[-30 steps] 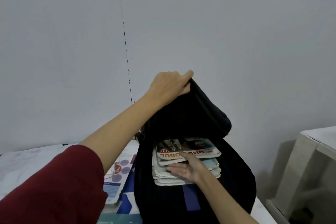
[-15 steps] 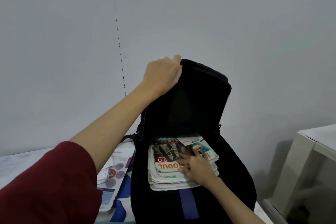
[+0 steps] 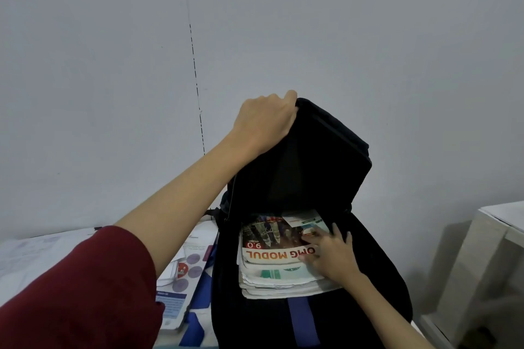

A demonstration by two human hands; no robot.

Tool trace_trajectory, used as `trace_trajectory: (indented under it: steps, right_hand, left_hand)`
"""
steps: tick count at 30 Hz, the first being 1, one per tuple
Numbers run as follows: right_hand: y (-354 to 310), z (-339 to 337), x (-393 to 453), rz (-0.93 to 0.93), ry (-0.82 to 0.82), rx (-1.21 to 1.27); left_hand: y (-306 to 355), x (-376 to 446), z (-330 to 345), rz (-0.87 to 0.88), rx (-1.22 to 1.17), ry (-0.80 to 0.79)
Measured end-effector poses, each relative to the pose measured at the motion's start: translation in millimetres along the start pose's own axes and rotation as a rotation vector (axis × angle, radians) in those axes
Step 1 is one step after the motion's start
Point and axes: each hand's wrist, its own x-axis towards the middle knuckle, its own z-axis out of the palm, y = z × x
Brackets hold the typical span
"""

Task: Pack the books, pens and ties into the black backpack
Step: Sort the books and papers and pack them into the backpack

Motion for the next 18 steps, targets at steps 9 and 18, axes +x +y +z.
trace_trajectory:
  steps: [9,18]
  right_hand:
    - [2.6,14.5,-3.1,0.007,0.005,-0.008]
    - [-64.7,7.7,-65.7,-0.435,0.687,0.285]
  left_hand:
    - [6.5,-8.7,1.1,0.014,-0.039,-0.024]
    - [-6.3,-74.5,14.5,-0.075,-0.175,-0.174]
